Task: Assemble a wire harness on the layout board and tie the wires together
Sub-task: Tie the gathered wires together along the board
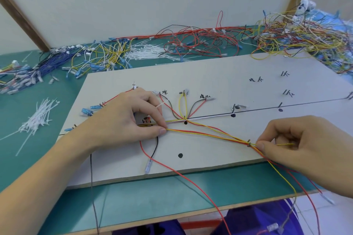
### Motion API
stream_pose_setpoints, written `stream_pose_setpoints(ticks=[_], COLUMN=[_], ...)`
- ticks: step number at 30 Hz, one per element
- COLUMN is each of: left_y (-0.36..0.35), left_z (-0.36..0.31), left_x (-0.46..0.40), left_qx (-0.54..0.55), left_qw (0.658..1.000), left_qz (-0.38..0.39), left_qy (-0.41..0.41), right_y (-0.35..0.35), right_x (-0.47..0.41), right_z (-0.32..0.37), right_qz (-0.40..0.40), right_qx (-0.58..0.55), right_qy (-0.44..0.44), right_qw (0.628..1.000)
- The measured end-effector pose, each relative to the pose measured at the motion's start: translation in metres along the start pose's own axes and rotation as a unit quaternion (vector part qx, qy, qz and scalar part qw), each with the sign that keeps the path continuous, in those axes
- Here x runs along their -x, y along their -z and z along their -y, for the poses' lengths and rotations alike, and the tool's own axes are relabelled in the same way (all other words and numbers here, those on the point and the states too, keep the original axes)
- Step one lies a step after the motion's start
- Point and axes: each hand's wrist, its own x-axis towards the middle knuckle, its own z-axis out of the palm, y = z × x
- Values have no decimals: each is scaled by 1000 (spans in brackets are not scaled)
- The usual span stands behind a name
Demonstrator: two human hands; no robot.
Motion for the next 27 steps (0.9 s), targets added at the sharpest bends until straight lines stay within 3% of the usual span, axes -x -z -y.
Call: stream_pose_setpoints(ticks=[3, 6, 18, 27], left_y=[1, 2, 4, 5], left_z=[1, 1, 5, 6], left_x=[1, 1, 0, -2], left_qx=[0, 4, 5, 17], left_qw=[1000, 1000, 998, 998], left_qz=[-1, -6, -38, -42], left_qy=[5, 8, 46, 52], right_y=[-2, -6, -47, -47], right_x=[11, 21, 45, 43], right_z=[8, 9, 8, 12], right_qz=[-56, -74, -176, -162], right_qx=[141, 191, 82, 77], right_qy=[48, 112, 73, 54], right_qw=[987, 972, 978, 982])
